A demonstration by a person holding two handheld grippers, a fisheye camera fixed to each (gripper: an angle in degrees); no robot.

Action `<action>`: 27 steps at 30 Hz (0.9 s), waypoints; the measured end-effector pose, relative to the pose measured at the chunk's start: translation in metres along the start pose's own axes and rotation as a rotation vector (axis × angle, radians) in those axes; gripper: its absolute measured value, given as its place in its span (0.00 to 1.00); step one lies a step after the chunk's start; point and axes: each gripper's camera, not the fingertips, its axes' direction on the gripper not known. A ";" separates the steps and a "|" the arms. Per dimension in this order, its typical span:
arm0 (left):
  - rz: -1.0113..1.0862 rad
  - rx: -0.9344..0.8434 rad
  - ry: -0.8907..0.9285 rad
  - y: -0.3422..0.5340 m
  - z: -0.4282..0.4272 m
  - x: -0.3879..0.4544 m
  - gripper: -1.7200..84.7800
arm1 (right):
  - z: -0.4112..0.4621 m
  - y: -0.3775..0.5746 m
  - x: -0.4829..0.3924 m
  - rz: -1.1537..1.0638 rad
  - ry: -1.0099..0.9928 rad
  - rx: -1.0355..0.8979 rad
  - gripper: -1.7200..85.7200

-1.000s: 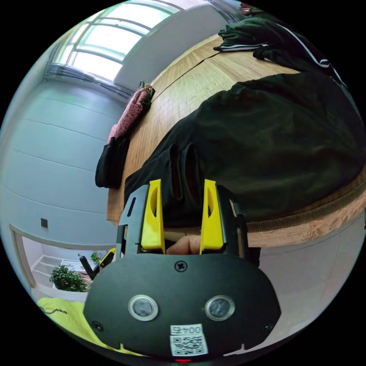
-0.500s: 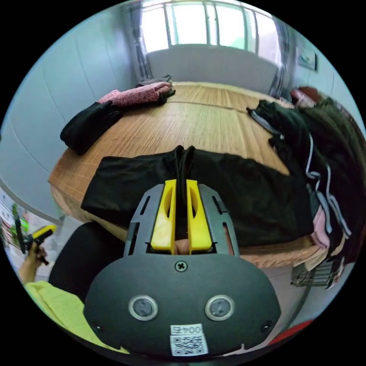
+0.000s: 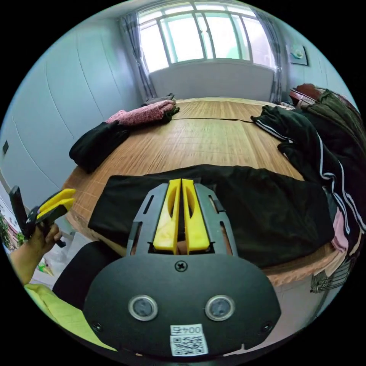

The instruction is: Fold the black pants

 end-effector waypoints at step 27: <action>0.238 -0.149 -0.177 0.050 0.104 0.045 0.09 | 0.184 -0.115 -0.193 -0.411 -0.089 -0.488 0.05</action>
